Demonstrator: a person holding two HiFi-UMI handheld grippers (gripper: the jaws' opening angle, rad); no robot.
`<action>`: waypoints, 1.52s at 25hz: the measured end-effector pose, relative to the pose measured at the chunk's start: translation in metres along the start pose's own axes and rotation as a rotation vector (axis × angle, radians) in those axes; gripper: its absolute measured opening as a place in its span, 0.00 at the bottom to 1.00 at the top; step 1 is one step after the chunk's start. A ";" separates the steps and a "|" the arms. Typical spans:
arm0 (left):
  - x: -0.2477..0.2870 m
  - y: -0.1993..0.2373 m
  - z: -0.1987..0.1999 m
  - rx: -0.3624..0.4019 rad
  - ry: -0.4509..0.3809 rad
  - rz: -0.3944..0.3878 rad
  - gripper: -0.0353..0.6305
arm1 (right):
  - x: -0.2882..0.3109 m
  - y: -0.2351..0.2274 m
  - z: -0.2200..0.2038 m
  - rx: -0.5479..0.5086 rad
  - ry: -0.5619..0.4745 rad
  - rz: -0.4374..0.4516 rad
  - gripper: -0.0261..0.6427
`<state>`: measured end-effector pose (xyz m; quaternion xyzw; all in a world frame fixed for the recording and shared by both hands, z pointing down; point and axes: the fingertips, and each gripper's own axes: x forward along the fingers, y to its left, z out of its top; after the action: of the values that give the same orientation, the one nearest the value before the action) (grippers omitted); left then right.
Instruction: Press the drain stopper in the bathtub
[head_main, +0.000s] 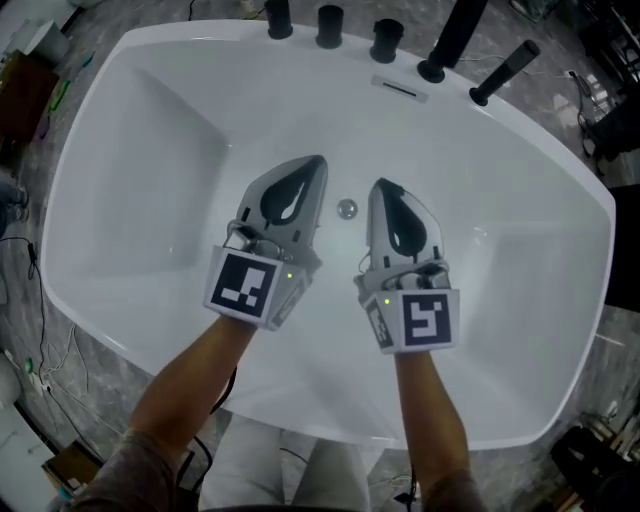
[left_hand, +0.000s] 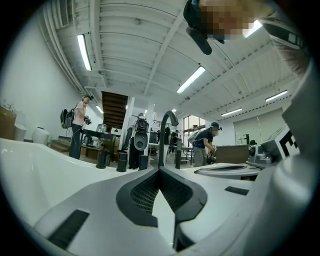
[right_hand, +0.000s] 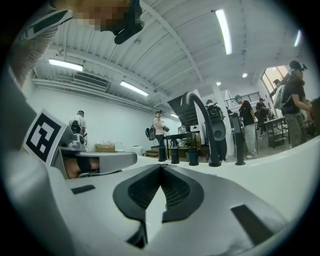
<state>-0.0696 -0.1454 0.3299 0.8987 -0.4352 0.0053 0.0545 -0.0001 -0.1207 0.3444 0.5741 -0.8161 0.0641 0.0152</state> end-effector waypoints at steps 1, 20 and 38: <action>0.004 0.001 -0.007 -0.004 -0.001 -0.004 0.06 | 0.003 -0.002 -0.007 -0.005 0.003 0.000 0.04; 0.061 0.000 -0.148 -0.015 0.018 -0.054 0.06 | 0.036 -0.048 -0.152 0.008 0.013 -0.067 0.04; 0.104 0.016 -0.309 -0.074 0.341 -0.032 0.06 | 0.036 -0.065 -0.208 0.058 0.064 -0.085 0.04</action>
<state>-0.0062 -0.2050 0.6450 0.8889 -0.4051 0.1408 0.1609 0.0387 -0.1503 0.5597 0.6060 -0.7880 0.1055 0.0272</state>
